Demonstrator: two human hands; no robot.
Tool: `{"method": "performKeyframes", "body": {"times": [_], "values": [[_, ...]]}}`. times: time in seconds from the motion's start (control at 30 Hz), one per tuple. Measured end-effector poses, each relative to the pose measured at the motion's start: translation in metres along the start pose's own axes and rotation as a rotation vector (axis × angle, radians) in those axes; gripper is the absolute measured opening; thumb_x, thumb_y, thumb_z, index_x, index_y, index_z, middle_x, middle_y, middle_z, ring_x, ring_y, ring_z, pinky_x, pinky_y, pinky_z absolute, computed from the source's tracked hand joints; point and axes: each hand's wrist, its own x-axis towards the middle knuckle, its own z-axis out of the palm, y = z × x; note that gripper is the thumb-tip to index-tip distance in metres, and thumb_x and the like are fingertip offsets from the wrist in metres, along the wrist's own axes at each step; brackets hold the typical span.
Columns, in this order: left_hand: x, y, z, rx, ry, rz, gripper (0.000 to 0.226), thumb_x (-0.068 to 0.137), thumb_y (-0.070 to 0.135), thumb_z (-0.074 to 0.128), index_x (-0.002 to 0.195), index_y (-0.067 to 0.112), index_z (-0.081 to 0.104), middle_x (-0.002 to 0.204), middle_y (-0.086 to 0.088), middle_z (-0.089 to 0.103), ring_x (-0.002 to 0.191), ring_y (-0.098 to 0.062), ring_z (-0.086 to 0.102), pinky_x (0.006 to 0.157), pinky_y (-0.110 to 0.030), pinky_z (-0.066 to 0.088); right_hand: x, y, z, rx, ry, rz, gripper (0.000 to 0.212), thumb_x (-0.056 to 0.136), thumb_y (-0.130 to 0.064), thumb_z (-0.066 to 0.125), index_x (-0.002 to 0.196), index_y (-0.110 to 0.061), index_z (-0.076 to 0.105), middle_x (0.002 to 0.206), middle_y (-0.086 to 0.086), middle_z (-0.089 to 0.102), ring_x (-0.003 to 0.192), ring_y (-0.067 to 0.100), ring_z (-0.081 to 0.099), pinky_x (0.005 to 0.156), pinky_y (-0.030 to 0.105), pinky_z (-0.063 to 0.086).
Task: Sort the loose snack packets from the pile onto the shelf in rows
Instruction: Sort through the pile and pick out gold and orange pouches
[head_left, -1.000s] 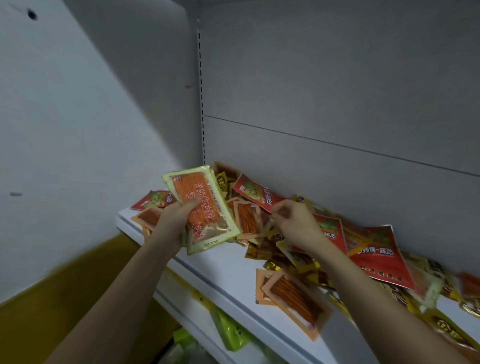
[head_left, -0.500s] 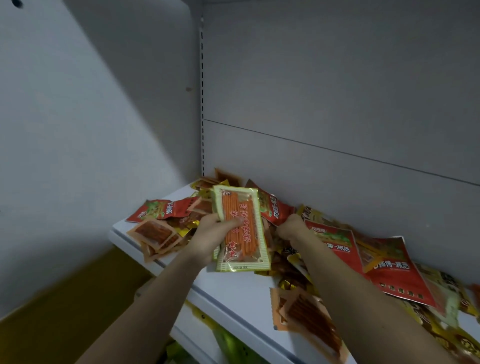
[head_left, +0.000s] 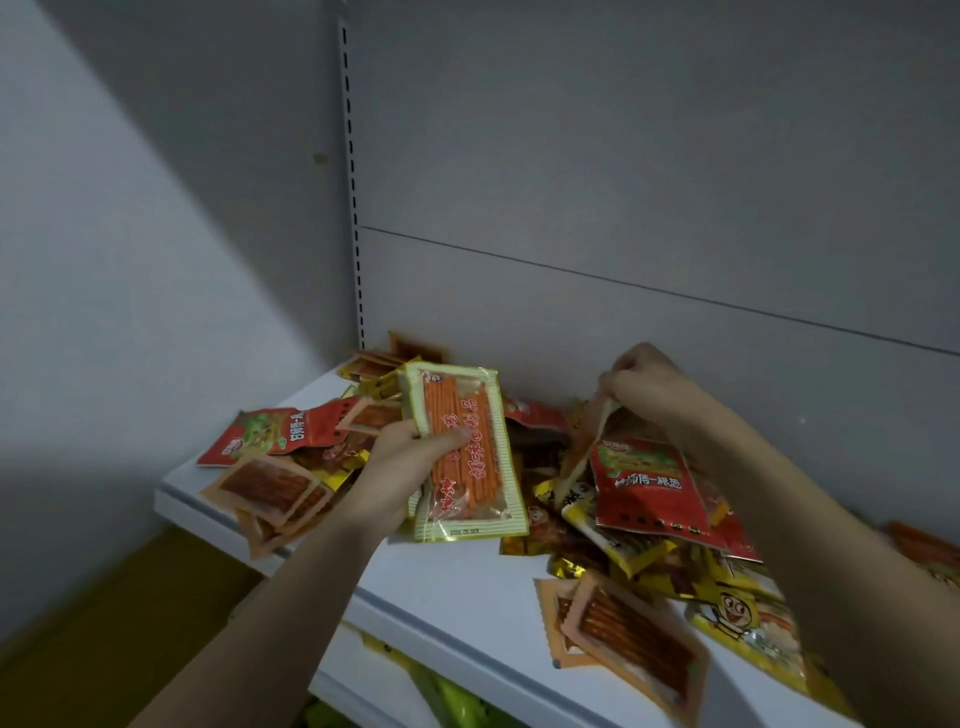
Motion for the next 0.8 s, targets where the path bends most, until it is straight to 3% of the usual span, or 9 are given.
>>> {"method": "performKeyframes", "body": {"times": [0.03,0.1,0.17,0.27,0.33,0.5,0.57,0.67,0.8], "values": [[0.000,0.003,0.001,-0.004,-0.016,0.026,0.018,0.092,0.013,0.071,0.109,0.008,0.071,0.095,-0.007,0.078,0.087,-0.022,0.076,0.076,-0.035,0.060,-0.010,0.000,-0.010,0.028,0.023,-0.018,0.012,0.098,-0.005,0.049,0.105,0.005,0.051,0.082,0.025,0.069,0.069,0.033,0.073,0.063,0.043,0.063],[0.000,0.009,0.005,-0.018,-0.035,0.077,0.022,0.091,0.014,0.072,0.112,0.010,0.070,0.098,-0.006,0.078,0.088,-0.021,0.076,0.073,-0.031,0.060,-0.024,0.005,-0.024,0.115,0.078,-0.049,0.005,0.098,-0.001,0.047,0.100,-0.001,0.051,0.074,0.018,0.066,0.062,0.025,0.070,0.053,0.031,0.059],[0.002,0.015,0.012,-0.004,-0.044,0.124,0.034,0.087,0.013,0.076,0.119,0.014,0.065,0.103,-0.005,0.077,0.089,-0.018,0.076,0.074,-0.032,0.060,-0.031,0.019,-0.034,0.217,0.127,-0.051,0.011,0.097,0.000,0.046,0.105,-0.006,0.051,0.080,0.016,0.056,0.059,0.024,0.059,0.045,0.025,0.048],[0.010,0.018,0.026,0.035,-0.073,0.133,0.077,0.077,0.010,0.084,0.137,0.031,0.040,0.115,-0.002,0.069,0.095,-0.020,0.074,0.078,-0.039,0.062,-0.036,0.044,-0.039,0.407,0.157,-0.058,0.022,0.094,0.001,0.049,0.106,-0.017,0.051,0.082,0.012,0.044,0.067,0.031,0.042,0.063,0.040,0.040],[0.016,0.014,0.037,0.073,-0.087,0.145,0.093,0.075,0.009,0.086,0.140,0.043,0.030,0.121,0.000,0.061,0.100,-0.022,0.070,0.082,-0.045,0.062,-0.043,0.056,-0.037,0.523,0.175,-0.070,0.024,0.092,0.005,0.049,0.099,-0.017,0.049,0.077,0.008,0.043,0.066,0.032,0.040,0.061,0.045,0.040],[0.014,0.008,0.068,0.191,-0.253,0.162,0.028,0.085,0.013,0.078,0.106,0.027,0.065,0.129,-0.006,0.063,0.085,-0.019,0.076,0.073,-0.037,0.063,-0.068,0.074,-0.030,0.743,0.195,-0.102,0.026,0.081,0.003,0.054,0.088,-0.021,0.047,0.076,-0.003,0.038,0.068,0.019,0.041,0.057,0.031,0.042],[0.012,0.002,0.077,0.234,-0.288,0.164,0.020,0.087,0.016,0.077,0.102,0.027,0.070,0.132,-0.001,0.062,0.093,-0.018,0.075,0.083,-0.039,0.062,-0.075,0.085,-0.035,0.787,0.199,-0.105,0.028,0.085,0.005,0.051,0.084,-0.023,0.045,0.073,-0.006,0.039,0.066,0.016,0.043,0.054,0.026,0.043],[0.003,-0.007,0.091,0.316,-0.304,0.193,0.012,0.093,0.030,0.070,0.100,0.038,0.074,0.130,0.012,0.063,0.124,-0.018,0.059,0.108,-0.049,0.046,-0.092,0.096,-0.047,0.900,0.171,-0.114,0.032,0.093,0.011,0.037,0.088,-0.020,0.042,0.065,-0.008,0.054,0.060,0.014,0.058,0.051,0.024,0.050],[-0.025,-0.006,0.124,0.231,-0.392,0.128,0.021,0.100,0.039,0.056,0.113,0.033,0.072,0.121,0.010,0.070,0.118,-0.012,0.063,0.111,-0.044,0.044,-0.114,0.106,-0.056,0.888,0.174,-0.099,0.027,0.080,0.005,0.054,0.089,-0.020,0.048,0.073,0.002,0.044,0.070,0.022,0.050,0.064,0.033,0.042]]}}
